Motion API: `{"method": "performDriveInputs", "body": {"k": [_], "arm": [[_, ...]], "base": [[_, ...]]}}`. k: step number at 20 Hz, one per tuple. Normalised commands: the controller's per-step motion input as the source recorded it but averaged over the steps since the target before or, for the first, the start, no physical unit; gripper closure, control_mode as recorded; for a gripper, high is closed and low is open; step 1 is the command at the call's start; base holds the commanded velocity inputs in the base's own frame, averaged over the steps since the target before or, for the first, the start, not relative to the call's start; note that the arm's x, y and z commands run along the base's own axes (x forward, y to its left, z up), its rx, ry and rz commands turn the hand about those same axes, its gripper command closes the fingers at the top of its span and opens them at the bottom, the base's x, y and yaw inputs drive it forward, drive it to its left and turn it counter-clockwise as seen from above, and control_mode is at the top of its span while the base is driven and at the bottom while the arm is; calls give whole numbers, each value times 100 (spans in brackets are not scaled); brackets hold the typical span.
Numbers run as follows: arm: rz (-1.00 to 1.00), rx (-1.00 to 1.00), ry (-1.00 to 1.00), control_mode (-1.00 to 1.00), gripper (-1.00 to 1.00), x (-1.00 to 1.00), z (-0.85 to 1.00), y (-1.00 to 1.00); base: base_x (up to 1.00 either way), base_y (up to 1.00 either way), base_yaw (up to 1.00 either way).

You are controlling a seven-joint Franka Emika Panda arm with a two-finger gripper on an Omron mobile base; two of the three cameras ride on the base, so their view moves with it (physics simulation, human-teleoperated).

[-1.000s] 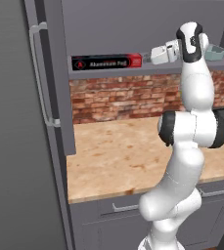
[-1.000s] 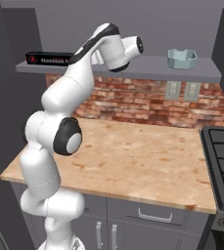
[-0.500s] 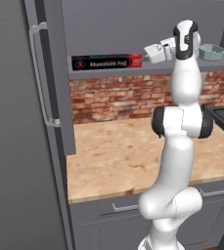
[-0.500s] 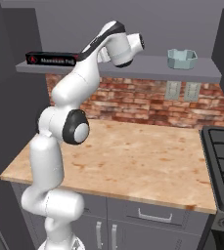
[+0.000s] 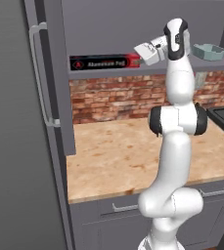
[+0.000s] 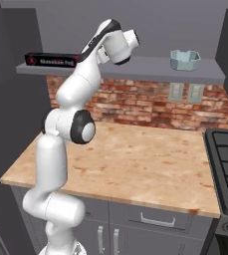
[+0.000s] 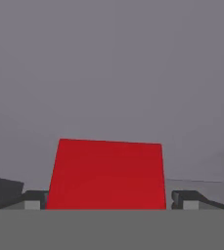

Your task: Retrieve the tupperware and aluminum foil from the cabinet and place them on the dining counter near the plate with broccoli and shrimp to prepare for storing leftovers.

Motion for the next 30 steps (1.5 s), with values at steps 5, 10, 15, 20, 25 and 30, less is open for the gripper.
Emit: {"method": "performDriveInputs", "body": {"k": [5,10,15,20,25,30], "arm": [[-2,-2,0,-100,100,-26,-4,18],[-18,2,0,-100,100,-99,-17,-20],[-32,14,-9,-100,100,-100,-16,-42],[-29,24,-19,-100,100,-100,24,-21],[-18,14,-11,-100,100,-100,42,-23],[-20,-2,13,-100,100,-100,4,-34]], "base": [[0,0,0],[0,0,0],[0,0,0],[0,0,0],[0,0,0],[0,0,0]]}}
